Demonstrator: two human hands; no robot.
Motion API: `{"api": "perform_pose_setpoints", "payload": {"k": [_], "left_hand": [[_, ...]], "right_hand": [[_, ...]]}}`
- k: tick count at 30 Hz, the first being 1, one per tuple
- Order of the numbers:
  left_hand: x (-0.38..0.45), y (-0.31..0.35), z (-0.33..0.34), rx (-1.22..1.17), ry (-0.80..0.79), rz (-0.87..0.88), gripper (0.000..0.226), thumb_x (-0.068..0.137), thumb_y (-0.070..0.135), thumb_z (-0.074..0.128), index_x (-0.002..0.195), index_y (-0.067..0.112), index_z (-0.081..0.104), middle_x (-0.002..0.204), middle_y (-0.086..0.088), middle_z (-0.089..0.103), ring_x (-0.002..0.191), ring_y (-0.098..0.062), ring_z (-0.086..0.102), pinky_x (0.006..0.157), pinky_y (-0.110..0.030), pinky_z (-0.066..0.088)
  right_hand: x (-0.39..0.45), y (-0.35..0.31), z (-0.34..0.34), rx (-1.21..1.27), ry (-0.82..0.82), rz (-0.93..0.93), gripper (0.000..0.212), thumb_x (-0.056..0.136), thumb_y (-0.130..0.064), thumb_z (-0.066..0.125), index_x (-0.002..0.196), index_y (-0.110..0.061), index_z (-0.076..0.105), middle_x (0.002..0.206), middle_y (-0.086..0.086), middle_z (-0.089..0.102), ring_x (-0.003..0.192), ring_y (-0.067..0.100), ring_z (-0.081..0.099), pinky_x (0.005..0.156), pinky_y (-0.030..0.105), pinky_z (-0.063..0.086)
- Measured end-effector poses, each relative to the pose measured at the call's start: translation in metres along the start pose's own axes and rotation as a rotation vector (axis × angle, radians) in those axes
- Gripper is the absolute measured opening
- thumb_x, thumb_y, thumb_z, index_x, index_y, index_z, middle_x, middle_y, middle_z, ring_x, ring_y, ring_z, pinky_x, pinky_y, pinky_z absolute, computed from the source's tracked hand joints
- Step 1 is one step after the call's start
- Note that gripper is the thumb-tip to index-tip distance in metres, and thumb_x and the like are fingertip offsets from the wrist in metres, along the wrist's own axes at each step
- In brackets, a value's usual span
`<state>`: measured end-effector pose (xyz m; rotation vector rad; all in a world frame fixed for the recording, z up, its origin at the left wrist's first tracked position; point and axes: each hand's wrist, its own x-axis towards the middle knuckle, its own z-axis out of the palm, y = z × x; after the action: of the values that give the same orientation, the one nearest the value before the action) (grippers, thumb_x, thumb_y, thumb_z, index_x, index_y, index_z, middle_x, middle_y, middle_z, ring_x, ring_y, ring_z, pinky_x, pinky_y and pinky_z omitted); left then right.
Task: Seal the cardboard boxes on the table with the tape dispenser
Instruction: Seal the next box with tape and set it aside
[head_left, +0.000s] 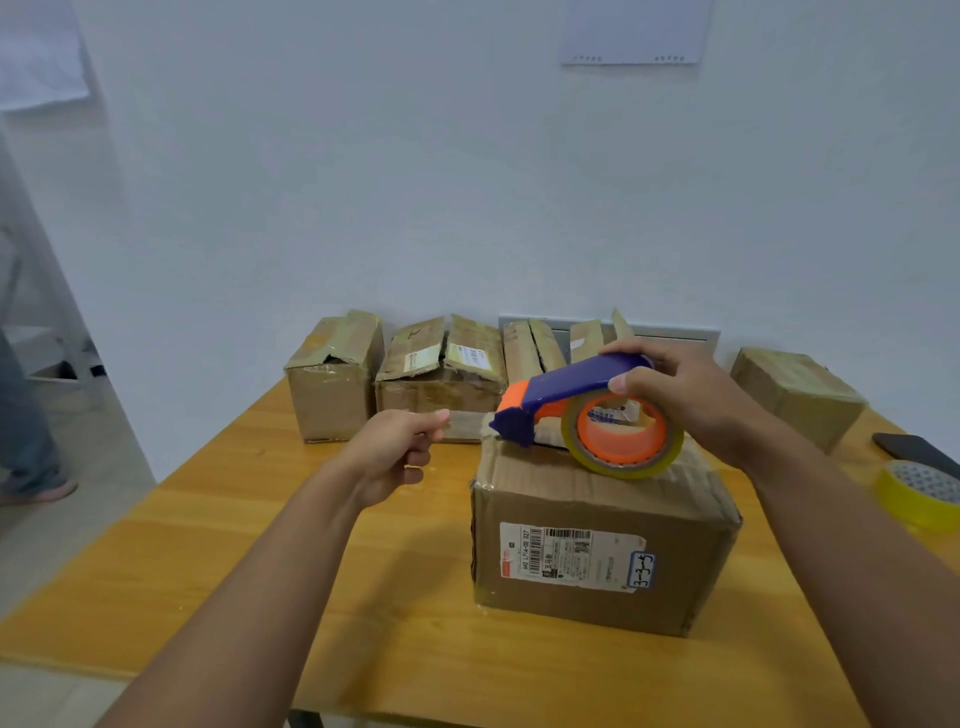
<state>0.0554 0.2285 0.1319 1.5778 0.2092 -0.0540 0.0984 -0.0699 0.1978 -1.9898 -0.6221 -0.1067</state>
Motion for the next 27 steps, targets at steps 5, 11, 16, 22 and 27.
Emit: {"api": "perform_pose_setpoints", "payload": {"k": [5, 11, 16, 22, 27], "left_hand": [[0.003, -0.016, -0.005, 0.014, -0.025, -0.025, 0.028, 0.095, 0.031, 0.061, 0.073, 0.015, 0.053, 0.06, 0.004, 0.028, 0.053, -0.011, 0.027, 0.051, -0.025, 0.022], [0.006, -0.042, 0.003, 0.02, -0.089, -0.089, 0.031, 0.096, 0.037, 0.06, 0.073, 0.017, 0.054, 0.063, 0.004, 0.027, 0.055, -0.011, 0.029, 0.052, -0.024, 0.025], [0.004, -0.054, 0.018, -0.026, -0.176, -0.158, 0.032, 0.095, 0.045, 0.058, 0.076, 0.019, 0.055, 0.063, 0.005, 0.032, 0.056, -0.01, 0.031, 0.051, -0.023, 0.027], [0.004, -0.043, 0.025, 0.177, -0.22, -0.221, 0.042, 0.097, 0.053, 0.048, 0.075, 0.018, 0.054, 0.065, 0.004, 0.035, 0.053, -0.009, 0.031, 0.048, -0.022, 0.025], [0.008, -0.048, 0.015, 0.187, -0.284, -0.366, 0.047, 0.088, 0.062, 0.055, 0.074, 0.018, 0.05, 0.061, 0.005, 0.035, 0.05, -0.008, 0.03, 0.042, -0.02, 0.026]], "right_hand": [[0.003, 0.002, 0.006, -0.1, -0.019, -0.007, 0.051, 0.073, -0.048, 0.061, 0.121, -0.032, 0.062, 0.114, -0.003, 0.063, 0.104, 0.015, 0.059, 0.082, 0.026, 0.05], [0.003, 0.001, 0.008, -0.14, -0.023, 0.0, 0.048, 0.075, -0.048, 0.058, 0.12, -0.034, 0.061, 0.111, -0.007, 0.063, 0.1, 0.012, 0.06, 0.074, 0.022, 0.046], [0.001, 0.0, 0.01, -0.12, -0.031, 0.011, 0.04, 0.076, -0.046, 0.058, 0.115, -0.039, 0.061, 0.109, -0.007, 0.064, 0.097, 0.011, 0.061, 0.07, 0.021, 0.045], [-0.001, -0.001, 0.011, -0.104, -0.012, 0.017, 0.036, 0.077, -0.042, 0.06, 0.112, -0.039, 0.063, 0.104, -0.009, 0.065, 0.085, 0.005, 0.06, 0.068, 0.021, 0.043], [-0.001, 0.003, 0.011, -0.118, 0.008, 0.038, 0.039, 0.076, -0.046, 0.058, 0.114, -0.041, 0.064, 0.107, -0.011, 0.064, 0.09, 0.008, 0.061, 0.074, 0.029, 0.045]]}}
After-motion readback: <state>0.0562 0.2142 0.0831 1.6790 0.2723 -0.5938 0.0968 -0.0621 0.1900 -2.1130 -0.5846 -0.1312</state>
